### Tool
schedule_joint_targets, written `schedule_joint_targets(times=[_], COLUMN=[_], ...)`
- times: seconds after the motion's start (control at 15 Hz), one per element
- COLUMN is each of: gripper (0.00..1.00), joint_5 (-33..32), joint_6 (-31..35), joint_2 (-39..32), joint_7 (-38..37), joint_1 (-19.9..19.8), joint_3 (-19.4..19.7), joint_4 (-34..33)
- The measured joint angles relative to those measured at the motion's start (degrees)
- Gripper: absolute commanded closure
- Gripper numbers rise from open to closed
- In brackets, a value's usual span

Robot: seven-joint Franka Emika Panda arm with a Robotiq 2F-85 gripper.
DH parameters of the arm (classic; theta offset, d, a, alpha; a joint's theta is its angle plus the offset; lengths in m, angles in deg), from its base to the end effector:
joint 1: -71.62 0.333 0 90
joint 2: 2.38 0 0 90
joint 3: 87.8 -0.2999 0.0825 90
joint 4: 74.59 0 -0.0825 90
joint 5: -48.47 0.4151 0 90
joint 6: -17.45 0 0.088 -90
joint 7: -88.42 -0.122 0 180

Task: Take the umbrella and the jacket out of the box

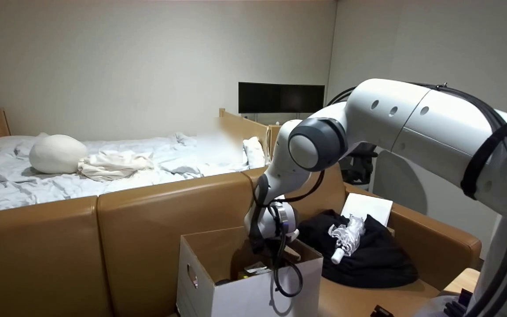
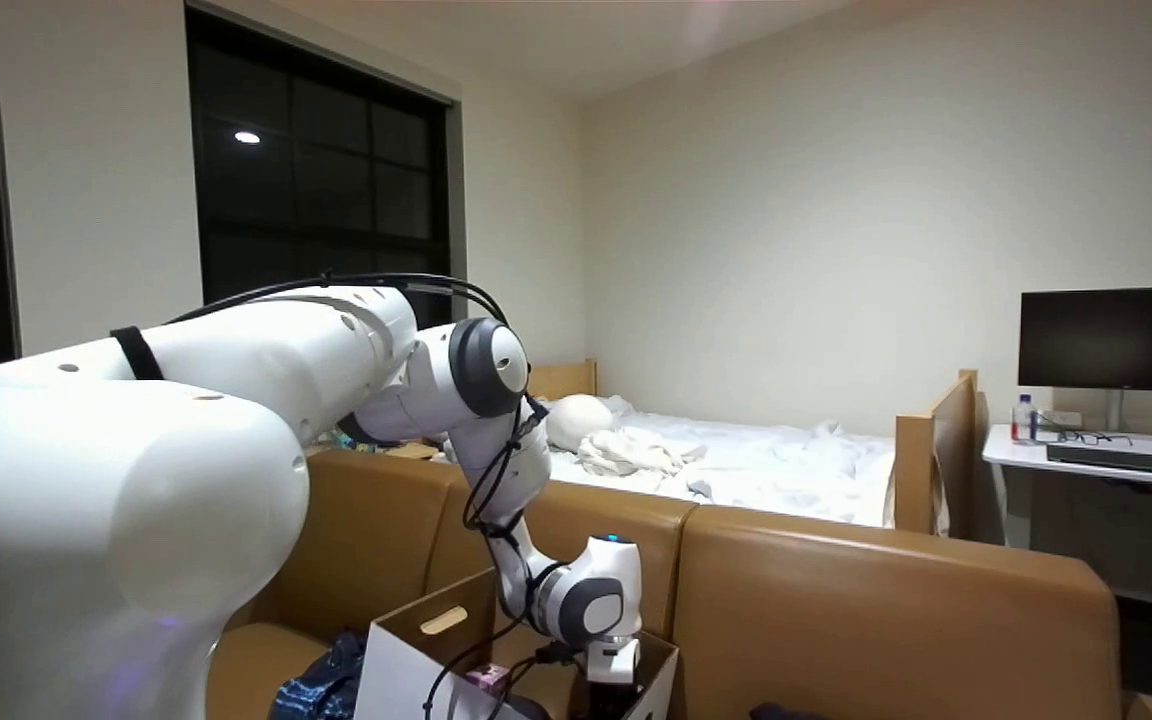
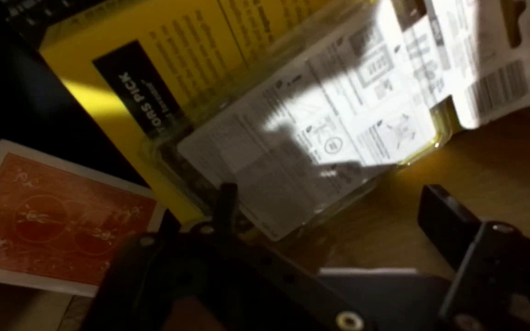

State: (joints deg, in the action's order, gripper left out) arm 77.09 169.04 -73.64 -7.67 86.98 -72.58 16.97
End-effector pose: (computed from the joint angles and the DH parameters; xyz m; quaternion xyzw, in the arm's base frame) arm 0.5915 -0.0236 -0.1346 0.5495 -0.8330 -0.0164 0.0631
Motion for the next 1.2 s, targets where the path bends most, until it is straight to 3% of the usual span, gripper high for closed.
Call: schedule_joint_targets(times=[0.27, 0.8, 1.0, 1.2], gripper=[0.00, 0.00, 0.00, 0.00], joint_5=[-8.67, -18.16, -20.66, -21.63], joint_6=[-7.28, -16.10, -20.53, -26.91], joint_2=[0.40, 1.80, 1.49, -0.59], joint_7=[-10.00, -13.60, -13.31, -10.04], joint_1=[2.81, 2.39, 0.80, -3.54], joint_3=[3.03, 2.85, 1.28, -2.42], joint_4=[0.13, -0.78, -2.45, -6.40])
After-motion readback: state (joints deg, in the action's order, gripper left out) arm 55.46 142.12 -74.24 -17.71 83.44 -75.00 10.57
